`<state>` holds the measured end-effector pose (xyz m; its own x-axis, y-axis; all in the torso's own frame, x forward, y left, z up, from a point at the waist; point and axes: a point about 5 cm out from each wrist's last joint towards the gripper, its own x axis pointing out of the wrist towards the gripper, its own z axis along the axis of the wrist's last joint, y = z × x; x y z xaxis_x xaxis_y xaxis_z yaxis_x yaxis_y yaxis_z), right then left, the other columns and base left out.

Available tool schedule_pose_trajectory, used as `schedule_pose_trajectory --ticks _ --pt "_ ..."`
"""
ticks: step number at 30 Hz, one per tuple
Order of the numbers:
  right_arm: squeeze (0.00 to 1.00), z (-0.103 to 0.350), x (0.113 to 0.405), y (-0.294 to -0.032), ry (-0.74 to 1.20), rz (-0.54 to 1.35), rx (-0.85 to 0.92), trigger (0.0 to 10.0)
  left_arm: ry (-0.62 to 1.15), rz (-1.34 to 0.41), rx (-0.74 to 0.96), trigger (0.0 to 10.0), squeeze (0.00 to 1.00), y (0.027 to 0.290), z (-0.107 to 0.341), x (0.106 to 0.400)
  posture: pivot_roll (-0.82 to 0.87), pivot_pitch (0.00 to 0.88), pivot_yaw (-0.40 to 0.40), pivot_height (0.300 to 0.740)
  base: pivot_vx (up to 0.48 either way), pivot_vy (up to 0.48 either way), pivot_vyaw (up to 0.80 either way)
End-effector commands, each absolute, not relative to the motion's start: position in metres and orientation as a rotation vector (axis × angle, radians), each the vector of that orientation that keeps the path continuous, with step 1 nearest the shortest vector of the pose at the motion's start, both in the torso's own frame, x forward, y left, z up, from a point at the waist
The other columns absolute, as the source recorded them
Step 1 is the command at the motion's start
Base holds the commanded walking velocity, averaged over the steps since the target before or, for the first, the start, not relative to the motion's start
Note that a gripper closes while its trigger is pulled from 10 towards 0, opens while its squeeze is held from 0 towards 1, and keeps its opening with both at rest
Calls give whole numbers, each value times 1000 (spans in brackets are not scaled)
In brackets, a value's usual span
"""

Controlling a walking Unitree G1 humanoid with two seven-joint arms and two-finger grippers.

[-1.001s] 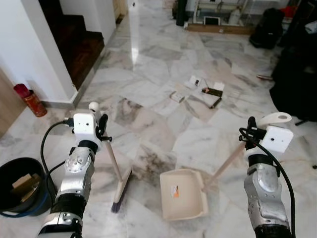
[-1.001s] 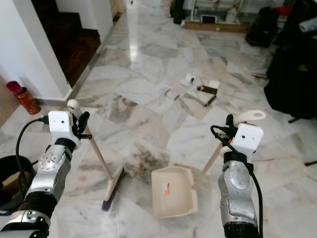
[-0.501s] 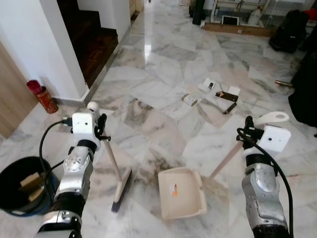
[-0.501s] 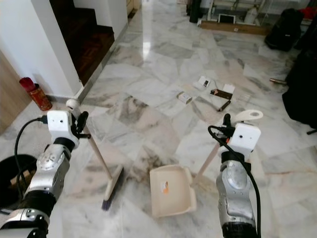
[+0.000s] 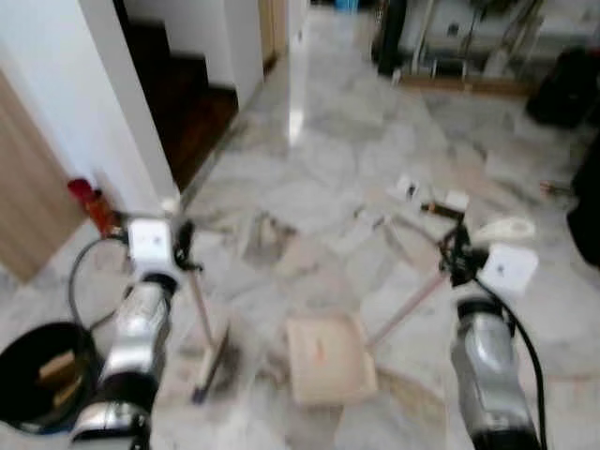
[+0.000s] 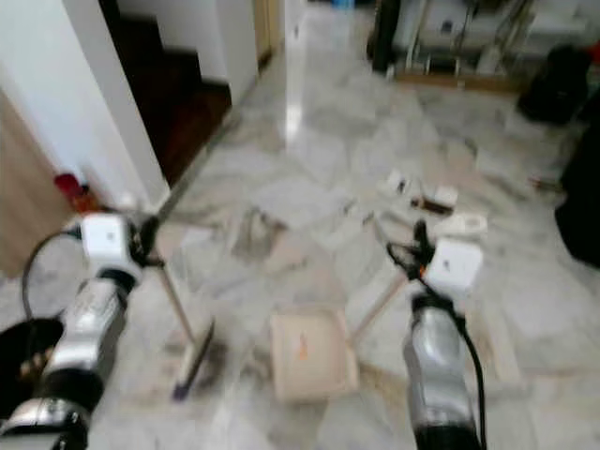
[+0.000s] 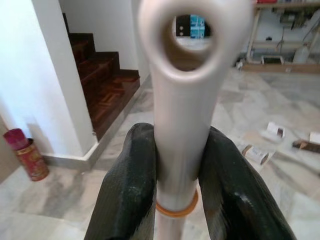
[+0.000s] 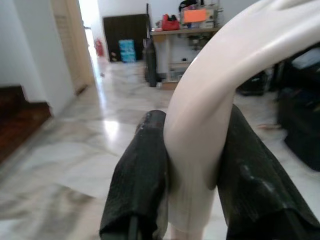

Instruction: Sweep floor

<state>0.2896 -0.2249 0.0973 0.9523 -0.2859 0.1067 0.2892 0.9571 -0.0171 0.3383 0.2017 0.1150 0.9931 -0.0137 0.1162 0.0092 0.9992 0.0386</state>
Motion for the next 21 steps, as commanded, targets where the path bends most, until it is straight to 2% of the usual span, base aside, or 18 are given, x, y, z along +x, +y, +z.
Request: schedule_pose_trajectory --ticks 1,8,21 --pt "0 100 290 -222 -130 -289 -23 10000 -114 19 59 10000 0 213 111 334 70 56 -26 740 319 0 0" --pt "0 90 284 -230 -104 -330 -30 10000 -104 39 63 10000 0 218 108 332 67 71 -26 740 316 0 0" --pt "0 80 279 -226 -106 -336 -33 10000 -107 49 51 10000 0 216 102 328 69 84 -29 740 314 0 0"
